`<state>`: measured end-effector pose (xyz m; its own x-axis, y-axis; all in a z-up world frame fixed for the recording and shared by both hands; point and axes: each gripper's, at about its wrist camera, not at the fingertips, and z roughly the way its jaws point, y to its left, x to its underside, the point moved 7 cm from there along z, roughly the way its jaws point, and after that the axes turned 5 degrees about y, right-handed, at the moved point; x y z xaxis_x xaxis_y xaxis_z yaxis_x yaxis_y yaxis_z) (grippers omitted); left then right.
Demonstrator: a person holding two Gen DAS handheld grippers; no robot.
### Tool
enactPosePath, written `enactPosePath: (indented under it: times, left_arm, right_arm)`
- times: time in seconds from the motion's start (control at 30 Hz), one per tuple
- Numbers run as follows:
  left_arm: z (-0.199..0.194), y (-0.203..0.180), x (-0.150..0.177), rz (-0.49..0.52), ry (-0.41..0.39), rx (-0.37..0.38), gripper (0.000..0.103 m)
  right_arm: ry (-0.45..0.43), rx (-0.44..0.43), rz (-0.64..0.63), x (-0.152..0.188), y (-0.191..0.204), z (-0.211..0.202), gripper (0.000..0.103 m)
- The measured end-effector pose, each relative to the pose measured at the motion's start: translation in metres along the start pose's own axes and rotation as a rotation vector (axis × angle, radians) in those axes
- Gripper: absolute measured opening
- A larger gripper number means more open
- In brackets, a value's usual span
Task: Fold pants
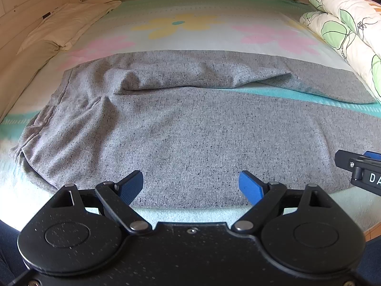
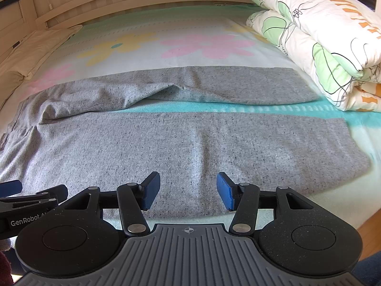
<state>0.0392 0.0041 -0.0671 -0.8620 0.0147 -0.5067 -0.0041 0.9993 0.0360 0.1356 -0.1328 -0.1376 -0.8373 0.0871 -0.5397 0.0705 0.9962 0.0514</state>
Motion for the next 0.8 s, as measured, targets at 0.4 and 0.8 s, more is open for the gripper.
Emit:
enactPosePath:
  times: [0.4, 0.8]
  left_arm:
    - [0.002, 0.0009, 0.0002, 0.0, 0.007, -0.004, 0.088]
    - [-0.0022, 0.0016, 0.0014, 0.002, 0.013, 0.001, 0.088]
  right_arm:
    - [0.002, -0.001, -0.004, 0.0002, 0.0025, 0.0007, 0.051]
    - [0.001, -0.009, -0.01, -0.0002, 0.0066, 0.0002, 0.051]
